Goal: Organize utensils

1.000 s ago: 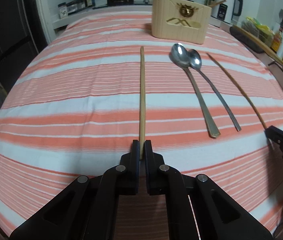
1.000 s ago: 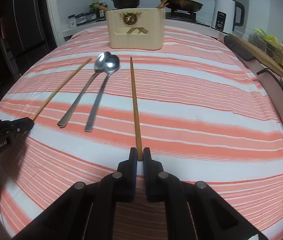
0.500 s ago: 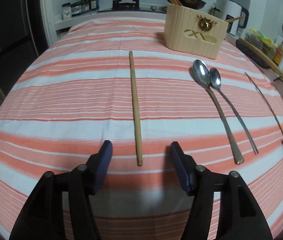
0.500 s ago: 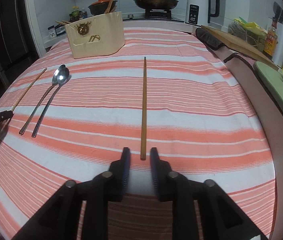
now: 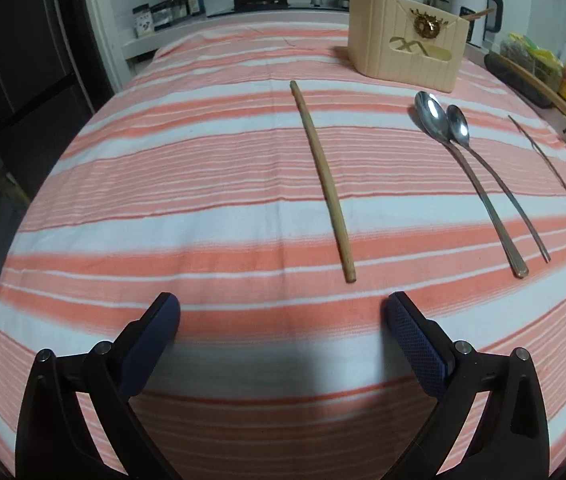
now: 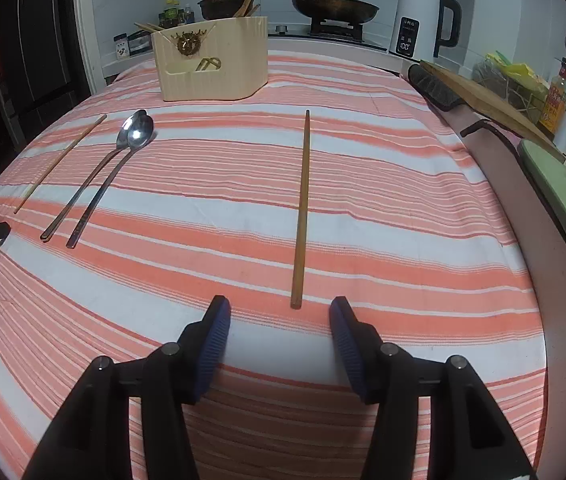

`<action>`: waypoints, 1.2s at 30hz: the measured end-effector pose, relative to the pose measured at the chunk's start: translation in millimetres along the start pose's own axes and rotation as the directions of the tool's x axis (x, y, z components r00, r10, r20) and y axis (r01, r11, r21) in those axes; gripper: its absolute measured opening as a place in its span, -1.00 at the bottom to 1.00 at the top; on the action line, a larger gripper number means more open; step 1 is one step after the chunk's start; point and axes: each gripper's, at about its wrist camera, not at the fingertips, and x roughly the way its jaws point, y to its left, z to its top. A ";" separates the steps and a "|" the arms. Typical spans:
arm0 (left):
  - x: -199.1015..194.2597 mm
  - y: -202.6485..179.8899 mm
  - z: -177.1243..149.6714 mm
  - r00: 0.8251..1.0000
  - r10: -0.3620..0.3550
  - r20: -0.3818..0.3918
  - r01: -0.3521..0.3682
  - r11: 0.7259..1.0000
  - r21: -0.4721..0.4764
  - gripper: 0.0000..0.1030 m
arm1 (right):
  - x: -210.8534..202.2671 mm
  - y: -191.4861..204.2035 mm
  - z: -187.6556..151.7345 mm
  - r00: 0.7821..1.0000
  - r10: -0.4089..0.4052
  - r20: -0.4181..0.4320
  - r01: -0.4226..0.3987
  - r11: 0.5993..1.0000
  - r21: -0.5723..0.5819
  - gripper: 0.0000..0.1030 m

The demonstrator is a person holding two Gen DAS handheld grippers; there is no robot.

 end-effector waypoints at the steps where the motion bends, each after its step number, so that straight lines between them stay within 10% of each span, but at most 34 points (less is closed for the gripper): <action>1: 3.8 -0.7 3.2 1.000 -0.019 -0.008 0.019 1.000 -0.012 0.99 | 0.0 -0.7 0.0 1.000 0.003 0.000 -0.003 1.000 0.003 0.05; 21: -1.4 -7.8 0.7 1.000 0.002 0.000 -0.002 0.999 -0.035 0.88 | 1.6 0.1 2.8 1.000 -0.014 -0.003 0.014 1.000 0.007 0.07; 30: -12.8 -30.3 -0.2 0.997 -0.062 0.050 0.060 0.998 0.037 -0.31 | 1.8 -1.1 3.6 1.000 -0.006 -0.003 0.006 1.000 0.017 0.00; 31: -14.0 -32.7 -0.5 0.996 -0.069 0.054 0.067 0.997 0.047 -0.77 | 1.0 -0.9 3.8 1.000 -0.011 0.002 0.010 1.000 0.021 -0.15; 33: -15.4 -38.1 -0.6 0.997 -0.051 0.059 0.047 0.997 0.069 -0.94 | 1.4 -3.2 5.2 1.000 -0.015 0.003 0.015 0.999 0.039 -0.88; 36: -20.6 -34.6 0.9 0.995 -0.056 0.082 0.052 0.997 0.053 -0.96 | -1.2 -4.5 7.6 1.000 -0.016 0.016 0.015 0.998 0.058 -0.88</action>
